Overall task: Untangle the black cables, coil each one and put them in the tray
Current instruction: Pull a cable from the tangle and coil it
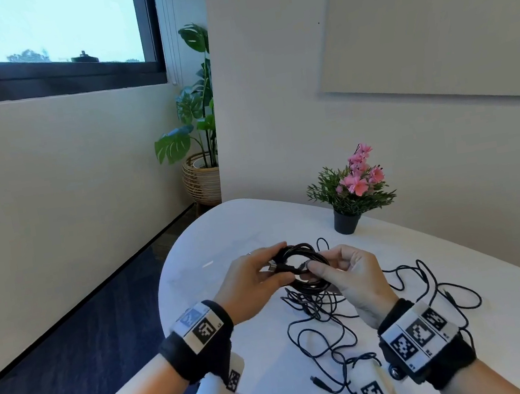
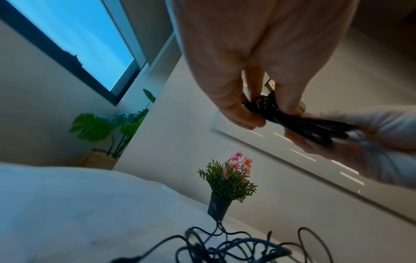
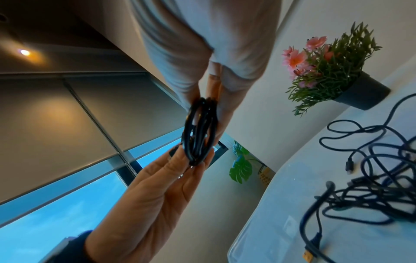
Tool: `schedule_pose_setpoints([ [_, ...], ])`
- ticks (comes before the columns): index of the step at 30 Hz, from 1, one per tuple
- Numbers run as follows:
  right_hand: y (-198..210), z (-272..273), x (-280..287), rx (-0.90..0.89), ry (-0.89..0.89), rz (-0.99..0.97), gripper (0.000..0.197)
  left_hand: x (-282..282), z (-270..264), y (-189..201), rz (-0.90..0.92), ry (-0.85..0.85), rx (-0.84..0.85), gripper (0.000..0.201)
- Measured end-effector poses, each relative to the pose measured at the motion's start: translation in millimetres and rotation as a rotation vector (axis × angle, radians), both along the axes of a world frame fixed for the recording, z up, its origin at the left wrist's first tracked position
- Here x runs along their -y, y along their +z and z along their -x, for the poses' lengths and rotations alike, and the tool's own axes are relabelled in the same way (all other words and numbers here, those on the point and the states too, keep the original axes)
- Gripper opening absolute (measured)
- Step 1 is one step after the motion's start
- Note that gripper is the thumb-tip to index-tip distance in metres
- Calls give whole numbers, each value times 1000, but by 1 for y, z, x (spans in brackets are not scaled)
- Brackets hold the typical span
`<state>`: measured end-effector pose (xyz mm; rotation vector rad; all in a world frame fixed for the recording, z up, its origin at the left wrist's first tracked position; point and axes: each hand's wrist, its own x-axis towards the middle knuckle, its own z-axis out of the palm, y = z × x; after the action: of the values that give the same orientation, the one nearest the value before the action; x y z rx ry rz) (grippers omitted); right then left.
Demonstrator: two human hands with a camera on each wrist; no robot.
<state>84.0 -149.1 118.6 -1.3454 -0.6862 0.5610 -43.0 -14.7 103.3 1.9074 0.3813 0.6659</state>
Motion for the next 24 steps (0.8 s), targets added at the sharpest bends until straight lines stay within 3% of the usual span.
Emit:
schedule_pose_setpoints([
  [5,0,-10,-1,334,-42,88,10,0,1,5,142,14,124,45],
  [8,-2,-11,-1,395,-44,89,10,2,3,3,226,14,166,41],
  [16,-3,-13,1,264,43,59,19,3,17,0,184,10,259,33],
  [21,-8,-2,-5,43,85,-7,14,1,17,4,367,81,399,23],
  [24,-12,2,-13,-2,105,-17,11,-11,22,5,357,83,306,21],
])
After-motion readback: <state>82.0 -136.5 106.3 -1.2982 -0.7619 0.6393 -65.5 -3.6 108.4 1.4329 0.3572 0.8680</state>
